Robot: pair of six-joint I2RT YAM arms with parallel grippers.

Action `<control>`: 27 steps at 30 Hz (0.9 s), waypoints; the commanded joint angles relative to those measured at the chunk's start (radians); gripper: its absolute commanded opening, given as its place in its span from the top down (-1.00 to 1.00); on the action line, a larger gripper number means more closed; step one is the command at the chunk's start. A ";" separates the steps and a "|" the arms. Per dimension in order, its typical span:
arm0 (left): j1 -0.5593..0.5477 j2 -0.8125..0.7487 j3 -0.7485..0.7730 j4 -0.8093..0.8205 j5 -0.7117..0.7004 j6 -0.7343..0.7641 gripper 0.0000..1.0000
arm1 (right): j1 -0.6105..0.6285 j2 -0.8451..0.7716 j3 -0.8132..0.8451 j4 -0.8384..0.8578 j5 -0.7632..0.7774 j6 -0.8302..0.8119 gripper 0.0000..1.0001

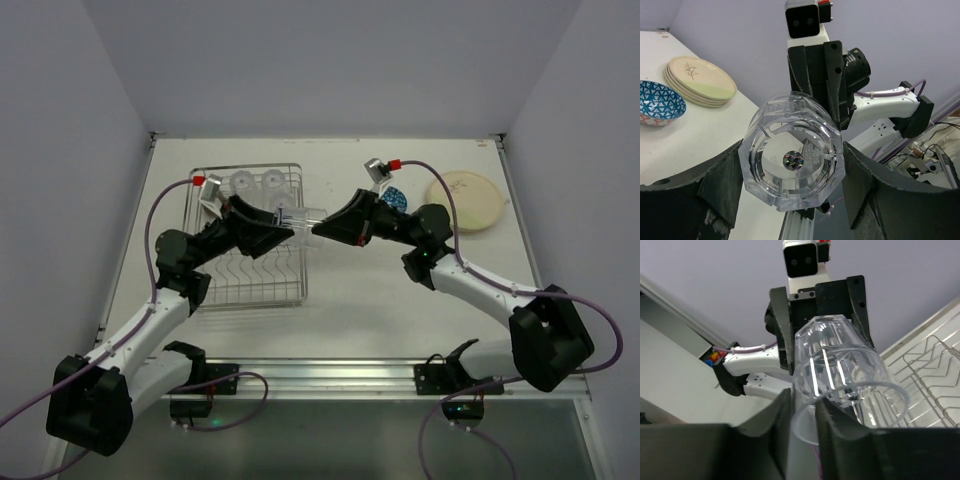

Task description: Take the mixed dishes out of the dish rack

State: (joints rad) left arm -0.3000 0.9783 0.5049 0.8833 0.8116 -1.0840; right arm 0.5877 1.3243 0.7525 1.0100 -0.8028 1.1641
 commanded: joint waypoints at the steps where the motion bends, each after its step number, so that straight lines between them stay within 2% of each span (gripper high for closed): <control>1: -0.005 -0.006 -0.005 0.123 0.018 -0.025 1.00 | 0.009 0.021 0.033 0.154 0.005 0.052 0.59; 2: -0.004 -0.007 -0.005 0.123 0.018 -0.022 1.00 | 0.011 0.024 0.028 0.163 0.002 0.065 0.87; 3: -0.004 -0.010 -0.003 0.120 0.018 -0.016 1.00 | 0.011 0.027 0.027 0.170 0.002 0.071 1.00; 6: -0.004 -0.012 0.010 0.083 0.024 0.013 1.00 | 0.009 0.021 0.016 0.164 0.004 0.071 1.00; 7: -0.004 -0.015 0.017 0.059 0.020 0.033 0.91 | 0.009 0.009 0.004 0.161 0.011 0.062 1.00; 8: -0.004 -0.021 0.035 -0.014 0.012 0.054 0.13 | 0.004 0.001 -0.002 0.157 0.016 0.057 1.00; 9: -0.004 -0.027 0.046 -0.071 -0.003 0.108 -0.36 | 0.000 -0.005 -0.010 0.142 0.020 0.052 1.00; 10: -0.004 -0.036 0.059 -0.133 -0.046 0.140 -0.76 | -0.003 -0.011 -0.019 0.133 0.019 0.042 1.00; 11: -0.004 -0.059 0.087 -0.253 -0.067 0.174 -0.99 | -0.021 -0.022 -0.024 0.122 0.017 0.037 1.00; 12: -0.004 -0.073 0.105 -0.324 -0.101 0.247 -1.00 | -0.032 -0.030 -0.030 0.090 0.016 0.029 1.00; 13: -0.004 -0.090 0.148 -0.486 -0.191 0.293 -1.00 | -0.061 -0.040 -0.044 0.064 0.016 0.011 1.00; 14: -0.004 -0.124 0.174 -0.573 -0.251 0.343 -1.00 | -0.077 -0.054 -0.048 0.030 0.019 -0.006 1.00; 15: -0.004 -0.141 0.199 -0.662 -0.385 0.431 -1.00 | -0.091 -0.089 -0.047 -0.093 0.025 -0.035 1.00; 16: -0.004 -0.154 0.246 -0.811 -0.461 0.470 -1.00 | -0.112 -0.111 -0.033 -0.185 0.036 -0.128 1.00; 17: -0.004 -0.174 0.271 -0.884 -0.539 0.499 -1.00 | -0.115 -0.135 -0.016 -0.286 0.059 -0.191 1.00; 18: -0.004 -0.181 0.297 -0.973 -0.625 0.550 -1.00 | -0.115 -0.183 0.010 -0.541 0.148 -0.270 1.00; 19: -0.004 -0.185 0.343 -1.092 -0.772 0.570 -1.00 | -0.112 -0.198 0.078 -0.676 0.213 -0.428 1.00; 21: -0.004 -0.184 0.382 -1.180 -0.874 0.628 -1.00 | -0.112 -0.211 0.137 -0.944 0.389 -0.533 1.00; 24: -0.004 -0.179 0.432 -1.282 -0.962 0.690 -1.00 | -0.112 -0.173 0.243 -1.217 0.581 -0.681 1.00; 26: -0.004 -0.182 0.452 -1.322 -0.979 0.720 -1.00 | -0.112 -0.142 0.307 -1.319 0.649 -0.748 1.00; 27: -0.004 -0.184 0.455 -1.331 -0.997 0.726 -1.00 | -0.109 -0.125 0.324 -1.399 0.730 -0.779 1.00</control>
State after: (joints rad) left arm -0.3035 0.7948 0.9169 -0.2756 -0.0273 -0.4694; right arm 0.4767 1.1683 1.0050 -0.0463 -0.3336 0.5930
